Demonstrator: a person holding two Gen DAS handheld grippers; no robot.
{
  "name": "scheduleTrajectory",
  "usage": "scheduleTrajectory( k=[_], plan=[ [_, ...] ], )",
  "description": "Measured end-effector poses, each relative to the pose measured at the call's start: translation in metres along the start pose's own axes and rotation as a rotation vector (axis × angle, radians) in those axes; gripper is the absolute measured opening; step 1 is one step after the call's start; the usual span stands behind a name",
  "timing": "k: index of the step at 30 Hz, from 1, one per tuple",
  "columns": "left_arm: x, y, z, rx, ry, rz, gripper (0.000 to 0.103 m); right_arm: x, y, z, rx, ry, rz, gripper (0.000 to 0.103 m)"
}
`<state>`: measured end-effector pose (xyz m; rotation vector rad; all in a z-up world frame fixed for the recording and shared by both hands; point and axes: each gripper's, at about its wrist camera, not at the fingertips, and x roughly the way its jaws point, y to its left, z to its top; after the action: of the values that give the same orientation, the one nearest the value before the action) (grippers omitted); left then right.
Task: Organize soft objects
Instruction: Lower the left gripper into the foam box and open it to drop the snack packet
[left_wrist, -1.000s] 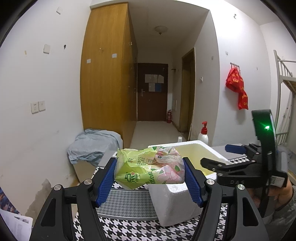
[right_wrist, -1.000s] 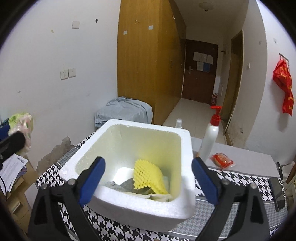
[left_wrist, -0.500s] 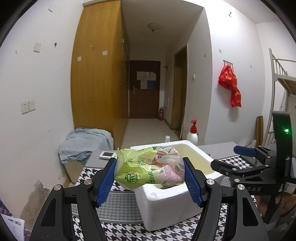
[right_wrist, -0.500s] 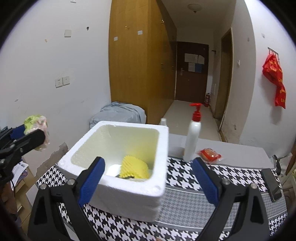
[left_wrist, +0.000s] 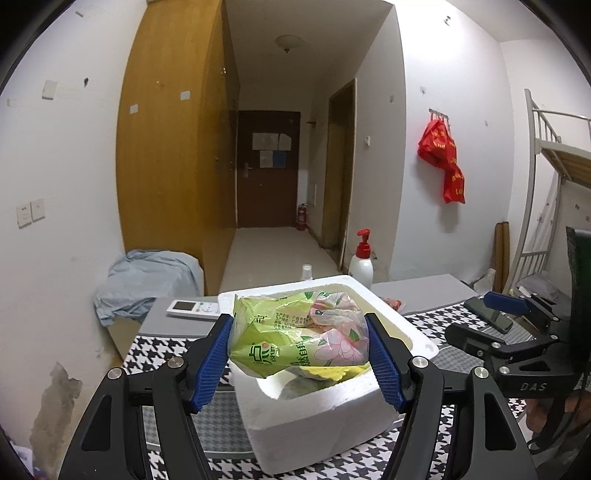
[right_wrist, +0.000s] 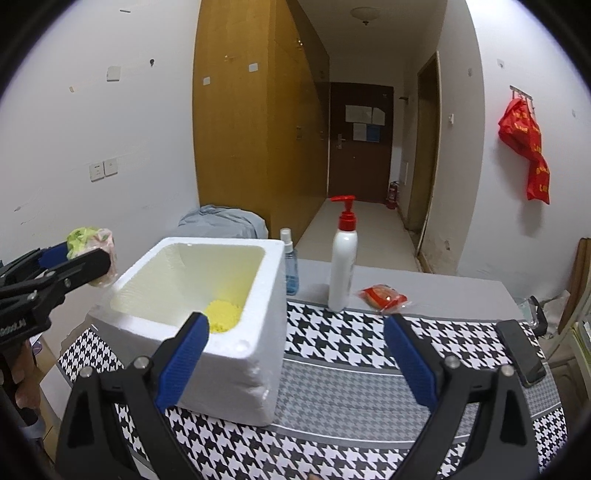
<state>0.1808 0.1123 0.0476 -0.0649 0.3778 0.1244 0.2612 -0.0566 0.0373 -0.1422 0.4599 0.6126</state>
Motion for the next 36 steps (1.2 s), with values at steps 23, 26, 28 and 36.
scheduleTrajectory(
  k=[23, 26, 28, 36],
  plan=[
    [0.055, -0.015, 0.006, 0.021, 0.063, -0.025, 0.071, 0.011, -0.053, -0.015, 0.062, 0.023, -0.077, 0.097],
    [0.062, -0.015, 0.007, 0.012, 0.073, -0.02, 0.073, 0.012, -0.059, -0.017, 0.071, 0.028, -0.082, 0.097],
    [0.065, -0.014, 0.007, 0.008, 0.079, -0.012, 0.074, 0.013, -0.061, -0.017, 0.073, 0.029, -0.082, 0.097],
    [0.06, -0.014, 0.007, 0.015, 0.049, 0.047, 0.102, 0.011, -0.063, -0.018, 0.082, 0.025, -0.078, 0.098]
  ],
)
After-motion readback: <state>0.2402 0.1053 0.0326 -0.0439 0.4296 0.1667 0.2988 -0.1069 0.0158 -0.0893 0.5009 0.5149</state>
